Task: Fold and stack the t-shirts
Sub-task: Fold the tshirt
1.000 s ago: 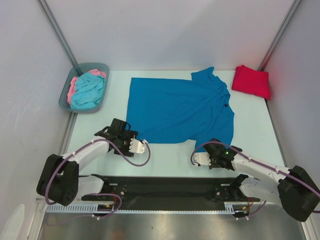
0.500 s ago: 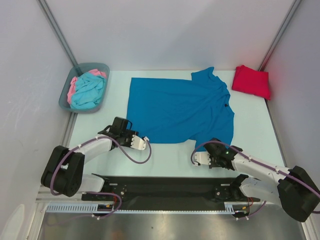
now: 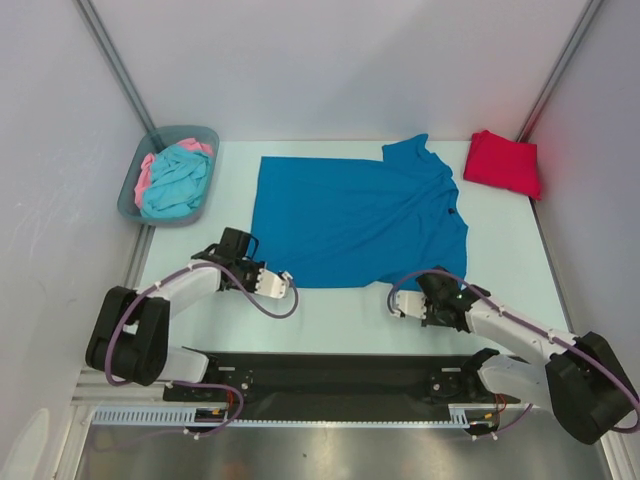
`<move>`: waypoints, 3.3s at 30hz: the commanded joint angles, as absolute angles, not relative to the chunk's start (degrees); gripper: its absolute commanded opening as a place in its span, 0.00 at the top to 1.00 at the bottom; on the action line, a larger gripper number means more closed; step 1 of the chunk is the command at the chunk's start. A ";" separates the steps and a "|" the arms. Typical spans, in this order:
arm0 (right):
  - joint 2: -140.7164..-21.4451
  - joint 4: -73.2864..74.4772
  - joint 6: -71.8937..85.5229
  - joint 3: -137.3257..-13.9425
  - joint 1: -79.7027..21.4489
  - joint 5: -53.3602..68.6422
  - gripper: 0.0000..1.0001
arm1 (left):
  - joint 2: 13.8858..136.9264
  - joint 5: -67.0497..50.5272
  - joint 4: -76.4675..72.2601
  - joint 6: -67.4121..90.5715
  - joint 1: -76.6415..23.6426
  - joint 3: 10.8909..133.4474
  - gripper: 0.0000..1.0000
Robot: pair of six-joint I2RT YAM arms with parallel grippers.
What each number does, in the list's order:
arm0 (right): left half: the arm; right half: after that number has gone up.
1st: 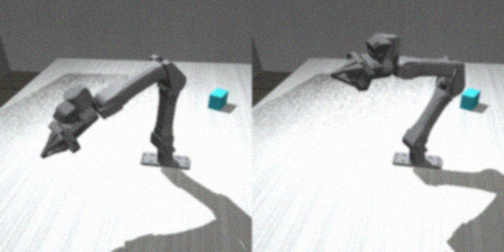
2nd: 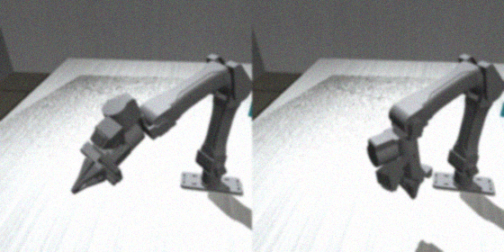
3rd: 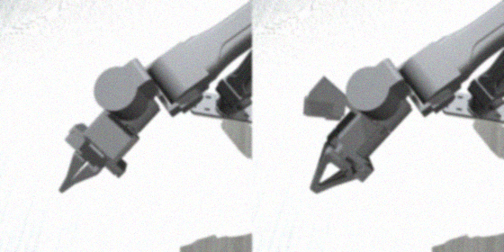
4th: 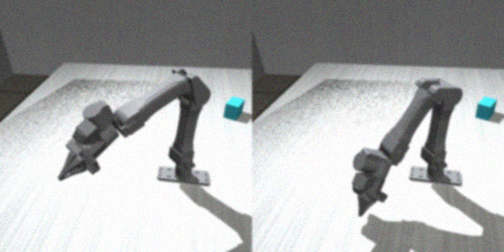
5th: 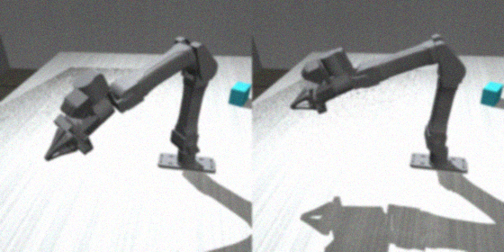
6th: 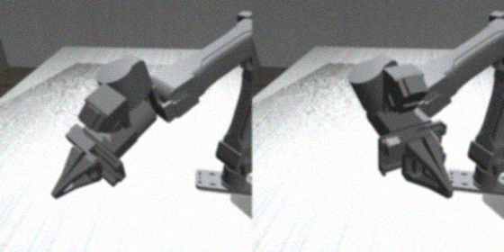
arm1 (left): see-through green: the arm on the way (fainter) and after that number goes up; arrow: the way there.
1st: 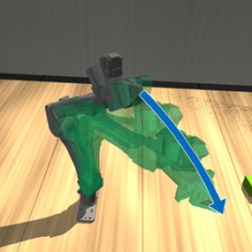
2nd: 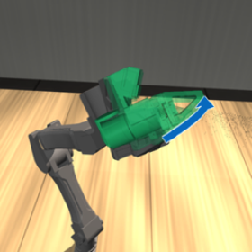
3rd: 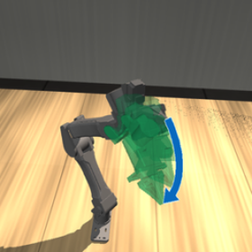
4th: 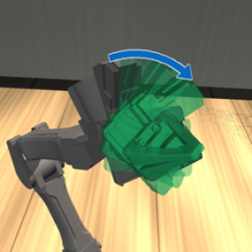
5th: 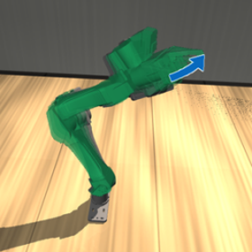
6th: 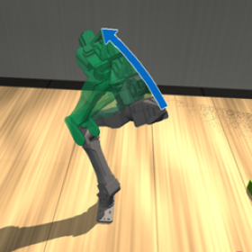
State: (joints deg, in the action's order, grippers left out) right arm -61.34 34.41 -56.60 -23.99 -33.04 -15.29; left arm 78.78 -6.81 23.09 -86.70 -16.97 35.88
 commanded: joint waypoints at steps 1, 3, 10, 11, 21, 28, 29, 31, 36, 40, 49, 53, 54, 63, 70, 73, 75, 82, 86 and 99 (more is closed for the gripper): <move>-62.58 33.93 -55.63 -26.45 -28.84 -13.53 1.00 | 79.19 -8.35 27.95 -89.03 -14.94 39.11 1.00; -62.84 33.58 -55.72 -27.07 -26.55 -13.80 1.00 | 79.54 -8.44 28.21 -88.60 -14.07 40.51 1.00; -63.02 32.78 -58.44 -30.40 -21.01 -15.29 1.00 | 82.70 -7.82 27.86 -86.05 -11.69 46.23 1.00; -63.02 32.70 -58.80 -30.85 -20.66 -15.38 1.00 | 82.88 -7.91 27.86 -85.61 -11.69 46.75 1.00; -64.42 29.71 -62.58 -43.04 -11.87 -16.26 1.00 | 84.11 -8.61 27.16 -84.55 -11.34 48.95 1.00; -66.88 30.58 -61.87 -56.67 -8.00 -15.73 1.00 | 84.73 -8.88 27.07 -84.46 -11.42 50.54 1.00; -66.97 31.37 -62.14 -57.56 -7.82 -15.73 1.00 | 84.73 -8.79 27.07 -84.55 -11.34 50.89 1.00; -66.80 32.16 -62.84 -59.23 -7.91 -15.47 1.00 | 85.08 -8.96 27.07 -84.81 -11.25 51.24 1.00; -66.53 34.36 -63.46 -62.13 -7.73 -14.77 1.00 | 85.25 -9.31 27.33 -85.60 -10.81 52.99 1.00; -66.97 38.75 -60.22 -66.70 -7.73 -11.87 1.00 | 85.08 -9.93 28.30 -85.87 -10.46 54.66 1.00; -72.33 63.71 -55.99 -76.64 -8.96 -1.06 1.00 | 83.85 -11.42 33.39 -88.86 -9.84 58.09 1.00; -73.74 68.80 -53.71 -74.36 -13.08 2.37 1.00 | 83.94 -13.26 39.01 -89.12 -9.84 60.73 1.00; -73.74 69.78 -52.57 -73.92 -14.05 3.42 1.00 | 83.76 -13.10 39.55 -89.38 -9.84 60.73 1.00; -71.19 76.11 -48.61 -69.96 -23.28 6.15 1.00 | 79.98 -12.30 42.89 -91.84 -9.84 57.13 1.00; -68.91 84.27 -48.95 -68.56 -28.73 5.89 1.00 | 78.40 -11.95 44.56 -92.64 -9.84 55.37 1.00; -67.24 86.21 -48.78 -66.81 -30.49 4.66 1.00 | 78.14 -12.04 45.09 -92.55 -9.84 55.28 1.00; -65.13 86.66 -48.52 -65.57 -31.90 3.70 1.00 | 77.96 -11.95 45.18 -92.72 -9.84 55.02 1.00; -59.25 86.84 -49.39 -58.46 -32.70 0.00 1.00 | 78.48 -11.60 45.18 -92.81 -9.84 54.41 1.00; -55.99 86.92 -51.41 -54.76 -31.91 -3.69 1.00 | 78.49 -11.42 45.18 -93.43 -9.84 53.97 1.00; -55.55 81.31 -63.00 -51.59 -15.92 -6.24 1.00 | 79.01 -11.25 45.18 -94.40 -9.58 52.65 1.00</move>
